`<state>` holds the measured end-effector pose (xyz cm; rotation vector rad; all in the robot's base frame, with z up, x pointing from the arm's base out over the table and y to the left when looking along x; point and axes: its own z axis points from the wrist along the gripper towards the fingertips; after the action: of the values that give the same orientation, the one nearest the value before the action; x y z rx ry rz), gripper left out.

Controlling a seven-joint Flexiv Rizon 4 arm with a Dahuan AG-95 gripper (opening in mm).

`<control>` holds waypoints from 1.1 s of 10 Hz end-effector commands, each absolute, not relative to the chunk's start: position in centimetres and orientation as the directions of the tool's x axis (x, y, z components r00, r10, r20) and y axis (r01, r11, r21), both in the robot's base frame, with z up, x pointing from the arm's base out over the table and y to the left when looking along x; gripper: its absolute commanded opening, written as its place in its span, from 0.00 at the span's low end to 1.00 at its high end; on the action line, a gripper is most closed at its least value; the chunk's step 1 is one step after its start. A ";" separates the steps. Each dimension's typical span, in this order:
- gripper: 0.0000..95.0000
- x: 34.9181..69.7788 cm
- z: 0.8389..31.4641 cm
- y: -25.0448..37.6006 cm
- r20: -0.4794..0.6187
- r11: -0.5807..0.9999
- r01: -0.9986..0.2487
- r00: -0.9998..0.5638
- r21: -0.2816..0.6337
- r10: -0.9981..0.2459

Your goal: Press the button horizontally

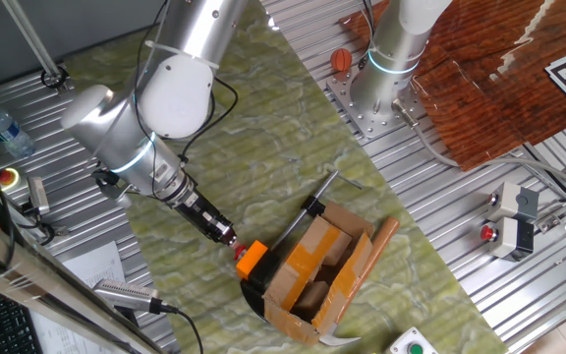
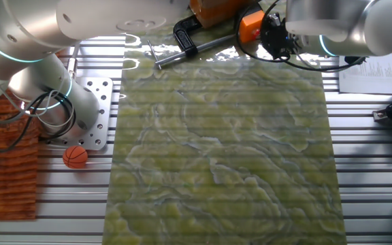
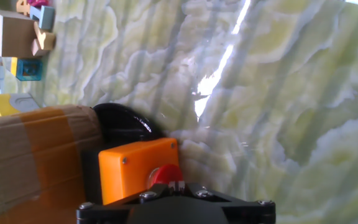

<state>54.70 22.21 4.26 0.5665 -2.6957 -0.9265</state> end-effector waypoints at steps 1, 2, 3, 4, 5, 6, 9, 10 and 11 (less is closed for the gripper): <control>0.00 54.7 4.2 22.4 0.095 0.723 -0.280 -0.897 0.631 -0.431; 0.00 54.6 4.2 22.5 0.095 0.722 -0.276 -0.899 0.635 -0.427; 0.00 54.6 4.2 22.6 0.095 0.722 -0.276 -0.899 0.634 -0.427; 0.00 54.6 4.2 22.6 0.094 0.723 -0.277 -0.899 0.633 -0.427; 0.00 54.6 4.2 22.7 0.093 0.723 -0.278 -0.899 0.633 -0.427; 0.00 54.6 4.1 22.7 0.093 0.724 -0.277 -0.900 0.632 -0.426; 0.00 54.5 4.1 23.0 0.097 0.727 -0.268 -0.904 0.632 -0.417; 0.00 54.5 4.1 23.1 0.099 0.729 -0.263 -0.906 0.632 -0.413; 0.00 54.5 4.1 23.2 0.101 0.730 -0.260 -0.907 0.632 -0.410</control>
<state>54.56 22.93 4.11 0.5325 -2.7026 -0.9278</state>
